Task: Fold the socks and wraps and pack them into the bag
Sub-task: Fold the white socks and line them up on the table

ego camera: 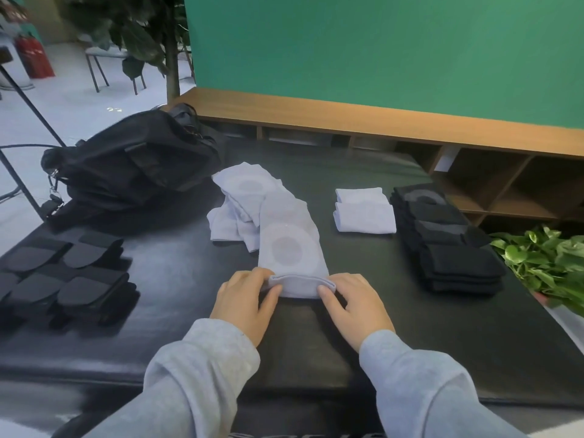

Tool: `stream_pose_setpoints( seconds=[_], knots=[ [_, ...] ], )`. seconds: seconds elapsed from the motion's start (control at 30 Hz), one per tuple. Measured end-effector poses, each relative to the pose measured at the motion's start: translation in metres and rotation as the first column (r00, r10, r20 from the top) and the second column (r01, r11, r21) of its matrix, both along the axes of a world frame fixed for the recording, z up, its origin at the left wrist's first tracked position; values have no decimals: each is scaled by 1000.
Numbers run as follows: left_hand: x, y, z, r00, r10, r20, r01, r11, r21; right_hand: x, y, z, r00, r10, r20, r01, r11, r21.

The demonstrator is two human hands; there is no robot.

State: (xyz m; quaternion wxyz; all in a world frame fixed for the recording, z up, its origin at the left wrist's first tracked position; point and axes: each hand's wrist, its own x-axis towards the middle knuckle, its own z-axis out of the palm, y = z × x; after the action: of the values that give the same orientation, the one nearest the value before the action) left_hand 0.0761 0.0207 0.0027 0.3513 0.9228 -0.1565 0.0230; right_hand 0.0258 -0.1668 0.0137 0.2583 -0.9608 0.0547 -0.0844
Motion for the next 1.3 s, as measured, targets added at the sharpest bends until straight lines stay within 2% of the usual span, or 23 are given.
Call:
stream_pose_setpoints(
  seconds=[0.1, 0.23, 0.37, 0.53, 0.67, 0.8, 0.93, 1.0, 1.1, 1.23, 1.3],
  knots=[
    [3, -1, 1, 999, 33, -3, -33, 999, 10, 3, -1, -2, 999, -34, -7, 34, 999, -5],
    [4, -5, 0, 992, 23, 126, -37, 994, 103, 7, -1, -2, 997, -82, -9, 81, 996, -22],
    [5, -6, -1, 987, 67, 143, -87, 986, 142, 11, 0, -1, 991, -133, -25, 132, 990, -40],
    [6, -14, 1, 975, 114, 193, -146, 977, 155, 21, 4, -2, 984, -177, -24, 172, 974, -150],
    [7, -16, -1, 970, 103, 221, -146, 972, 185, 29, 7, -3, 975, -220, -39, 209, 959, -191],
    [9, -17, -3, 965, 75, 251, -139, 959, 248, 28, 9, -2, 970, -243, -24, 237, 959, -156],
    [9, -14, 0, 963, 5, 268, -75, 965, 251, 25, 9, 1, 972, -234, 22, 235, 969, -70],
    [8, -13, 0, 975, -17, 223, -41, 967, 251, 26, 10, 1, 973, -223, 52, 227, 970, -86],
    [6, -13, -1, 972, -8, 237, -25, 990, 136, 24, 9, -1, 979, -172, 105, 184, 975, -122],
    [6, -14, -1, 985, -29, 171, -6, 979, 204, 19, 13, -3, 980, -29, 198, 56, 990, -132],
    [6, -13, -1, 984, 9, 177, -45, 979, 198, 19, 13, -2, 987, 19, 158, 9, 985, -171]
  ],
)
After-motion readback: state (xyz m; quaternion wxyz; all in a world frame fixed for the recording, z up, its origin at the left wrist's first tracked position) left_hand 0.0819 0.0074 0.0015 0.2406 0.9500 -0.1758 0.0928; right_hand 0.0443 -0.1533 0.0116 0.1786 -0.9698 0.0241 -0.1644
